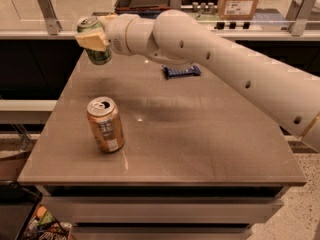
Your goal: Pick green can
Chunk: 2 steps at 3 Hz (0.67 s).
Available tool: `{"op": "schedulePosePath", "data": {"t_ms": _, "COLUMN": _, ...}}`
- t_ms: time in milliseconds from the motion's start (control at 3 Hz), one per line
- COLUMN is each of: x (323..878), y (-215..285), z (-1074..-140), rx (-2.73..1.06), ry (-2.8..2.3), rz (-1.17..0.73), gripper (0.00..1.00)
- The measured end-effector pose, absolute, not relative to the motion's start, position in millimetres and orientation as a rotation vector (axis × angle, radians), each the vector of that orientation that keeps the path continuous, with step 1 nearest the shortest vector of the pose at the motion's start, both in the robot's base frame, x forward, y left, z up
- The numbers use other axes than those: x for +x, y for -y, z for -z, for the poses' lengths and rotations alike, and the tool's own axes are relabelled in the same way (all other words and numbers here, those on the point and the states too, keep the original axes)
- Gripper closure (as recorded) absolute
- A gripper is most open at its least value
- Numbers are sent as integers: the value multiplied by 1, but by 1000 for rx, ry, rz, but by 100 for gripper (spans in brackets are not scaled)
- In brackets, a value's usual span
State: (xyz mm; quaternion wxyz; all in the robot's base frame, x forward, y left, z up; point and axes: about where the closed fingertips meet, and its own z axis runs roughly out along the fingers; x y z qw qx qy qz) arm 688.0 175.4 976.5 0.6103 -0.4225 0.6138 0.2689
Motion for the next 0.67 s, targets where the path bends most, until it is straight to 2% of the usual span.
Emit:
{"op": "schedulePosePath", "data": {"t_ms": 333, "x": 684, "y": -167, "z": -1019, "rx": -994, "ry": -1373, "rz": -551, "gripper": 100}}
{"op": "schedulePosePath", "data": {"t_ms": 667, "x": 684, "y": -167, "z": -1021, "rx": -995, "ry": -1371, "rz": -546, "gripper": 100}}
